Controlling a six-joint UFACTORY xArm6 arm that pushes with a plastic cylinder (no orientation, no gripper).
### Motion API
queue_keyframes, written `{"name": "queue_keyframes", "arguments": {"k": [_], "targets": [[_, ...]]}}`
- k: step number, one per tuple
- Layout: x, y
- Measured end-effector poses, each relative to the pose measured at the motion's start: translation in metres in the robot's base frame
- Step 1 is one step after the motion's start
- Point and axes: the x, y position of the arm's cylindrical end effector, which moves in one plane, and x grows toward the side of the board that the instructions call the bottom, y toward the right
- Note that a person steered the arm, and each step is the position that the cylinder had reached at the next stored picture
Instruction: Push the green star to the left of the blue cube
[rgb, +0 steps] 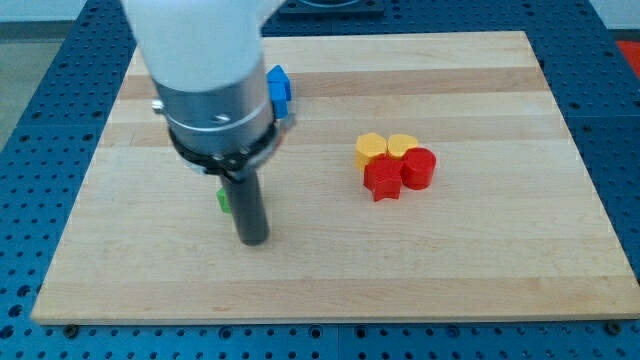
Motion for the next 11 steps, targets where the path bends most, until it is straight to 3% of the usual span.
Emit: {"name": "queue_keyframes", "arguments": {"k": [3,6,7,9,11], "targets": [[-0.111,-0.053],[-0.153,-0.054],[-0.157,-0.054],[-0.120,-0.037],[-0.152,-0.030]]}}
